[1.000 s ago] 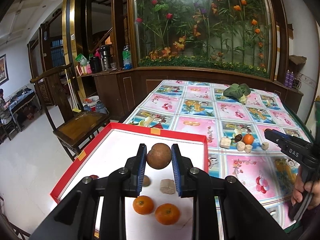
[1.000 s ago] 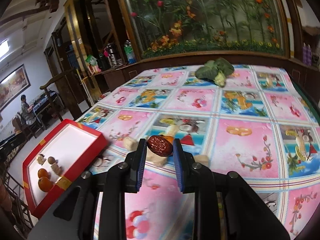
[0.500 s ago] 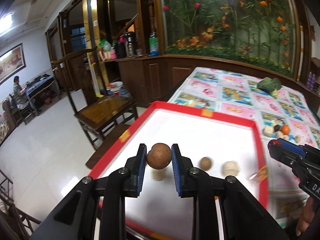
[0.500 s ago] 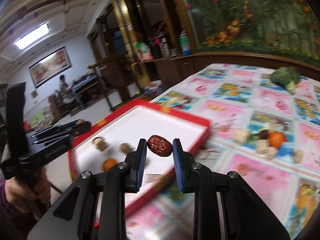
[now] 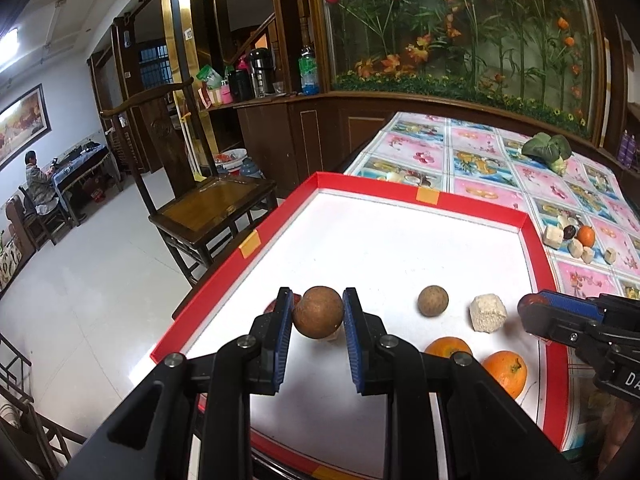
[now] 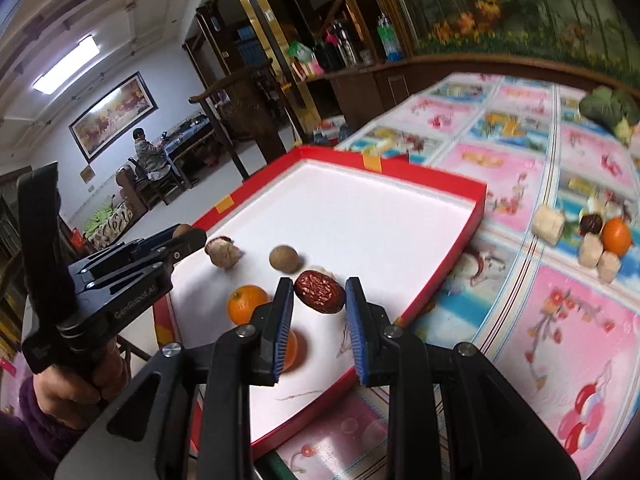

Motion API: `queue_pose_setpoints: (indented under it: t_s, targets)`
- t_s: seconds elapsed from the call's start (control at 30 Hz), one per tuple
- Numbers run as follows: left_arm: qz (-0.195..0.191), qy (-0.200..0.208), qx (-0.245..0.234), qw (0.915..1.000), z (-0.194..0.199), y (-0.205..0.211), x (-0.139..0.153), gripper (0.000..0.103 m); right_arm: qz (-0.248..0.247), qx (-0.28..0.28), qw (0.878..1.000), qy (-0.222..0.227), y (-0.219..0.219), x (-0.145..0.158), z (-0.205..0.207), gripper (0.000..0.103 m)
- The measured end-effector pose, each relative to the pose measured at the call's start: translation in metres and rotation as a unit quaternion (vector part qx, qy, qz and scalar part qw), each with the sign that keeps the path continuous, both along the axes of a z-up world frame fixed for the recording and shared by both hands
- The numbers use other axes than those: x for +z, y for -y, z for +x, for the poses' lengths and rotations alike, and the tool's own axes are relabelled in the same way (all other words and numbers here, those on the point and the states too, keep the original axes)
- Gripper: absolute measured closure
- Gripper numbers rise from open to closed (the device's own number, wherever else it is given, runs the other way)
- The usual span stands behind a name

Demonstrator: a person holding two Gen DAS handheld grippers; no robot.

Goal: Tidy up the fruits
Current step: 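Carry the kiwi into the tray with the left gripper while the right gripper drops the red date there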

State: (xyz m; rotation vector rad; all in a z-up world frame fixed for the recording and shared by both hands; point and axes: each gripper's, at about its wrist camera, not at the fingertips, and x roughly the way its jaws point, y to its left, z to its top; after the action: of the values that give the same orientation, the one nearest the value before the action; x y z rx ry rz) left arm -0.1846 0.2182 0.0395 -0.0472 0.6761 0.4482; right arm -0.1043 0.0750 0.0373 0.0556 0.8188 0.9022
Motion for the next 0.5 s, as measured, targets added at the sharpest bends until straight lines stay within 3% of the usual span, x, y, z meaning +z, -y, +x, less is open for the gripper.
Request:
queue_pose_setpoints:
  t_s: [0.5]
  targets:
    - [0.010, -0.030, 0.005, 0.9995, 0.007, 0.002, -0.014, 0.079, -0.027, 0.018, 0.999, -0.029, -0.012, -0.012, 0.002, 0.074]
